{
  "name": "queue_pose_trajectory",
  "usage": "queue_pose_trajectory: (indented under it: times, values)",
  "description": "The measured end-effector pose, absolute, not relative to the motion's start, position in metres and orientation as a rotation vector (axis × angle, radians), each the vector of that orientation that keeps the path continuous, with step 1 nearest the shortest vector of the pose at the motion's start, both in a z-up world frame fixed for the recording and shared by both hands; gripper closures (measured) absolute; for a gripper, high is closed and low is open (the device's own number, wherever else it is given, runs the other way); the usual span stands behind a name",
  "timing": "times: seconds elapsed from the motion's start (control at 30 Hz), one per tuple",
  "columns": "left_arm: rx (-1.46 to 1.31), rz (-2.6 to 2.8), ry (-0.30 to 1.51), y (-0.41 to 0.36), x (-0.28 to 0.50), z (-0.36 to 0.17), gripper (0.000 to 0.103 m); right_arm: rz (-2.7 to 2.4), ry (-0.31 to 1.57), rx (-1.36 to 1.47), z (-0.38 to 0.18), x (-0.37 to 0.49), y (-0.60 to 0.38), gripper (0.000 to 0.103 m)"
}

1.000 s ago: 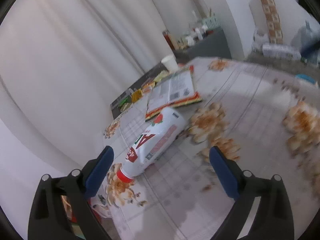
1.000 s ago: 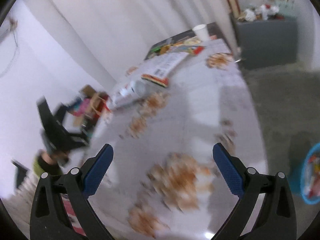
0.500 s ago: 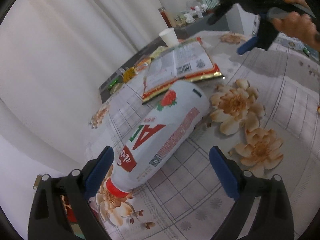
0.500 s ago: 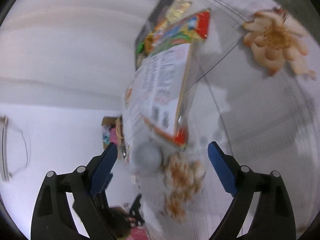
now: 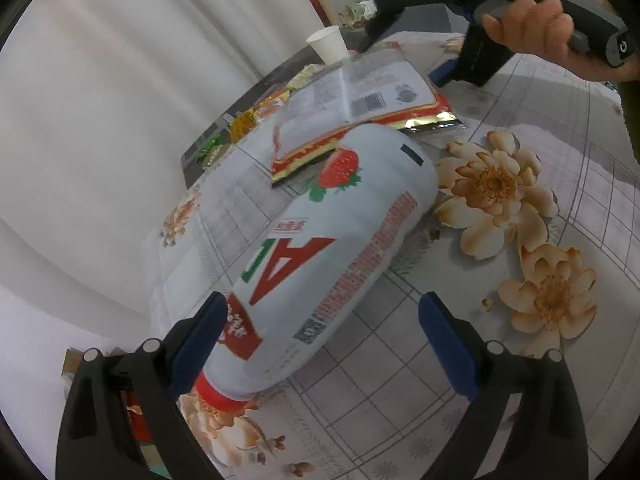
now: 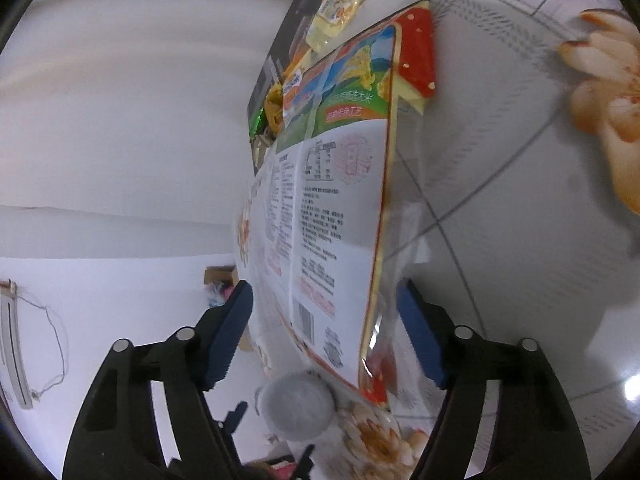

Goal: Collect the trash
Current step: 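Grasp the large snack bag with the right gripper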

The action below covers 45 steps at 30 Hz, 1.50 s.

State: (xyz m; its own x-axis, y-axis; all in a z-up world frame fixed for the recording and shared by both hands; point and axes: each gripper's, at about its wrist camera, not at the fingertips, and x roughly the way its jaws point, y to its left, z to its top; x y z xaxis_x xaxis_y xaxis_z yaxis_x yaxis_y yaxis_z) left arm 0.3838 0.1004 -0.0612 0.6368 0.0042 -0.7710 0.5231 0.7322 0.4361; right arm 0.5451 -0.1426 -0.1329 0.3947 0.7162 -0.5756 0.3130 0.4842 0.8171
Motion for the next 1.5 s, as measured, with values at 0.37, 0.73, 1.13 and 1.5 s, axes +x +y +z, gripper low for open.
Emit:
queue_pose_trajectory:
  times: [0.37,0.73,1.13,1.5]
  values:
    - [0.729,-0.302,0.840,0.095,0.382,-0.065,0.011,0.279,1.210,1.194,-0.154,0.549,-0.142,0.083]
    - [0.698,-0.211,0.787,0.102,0.380,-0.054,0.053,0.270,1.210,1.095,-0.143,0.541,-0.144,0.095]
    - [0.624,-0.271,0.806,0.111,0.361,-0.036,0.074,0.319,1.247,0.823,-0.098,0.445,-0.197,0.096]
    - [0.376,-0.357,0.775,0.129,0.374,0.005,0.030,0.295,1.275,0.705,-0.086,0.325,-0.245,0.096]
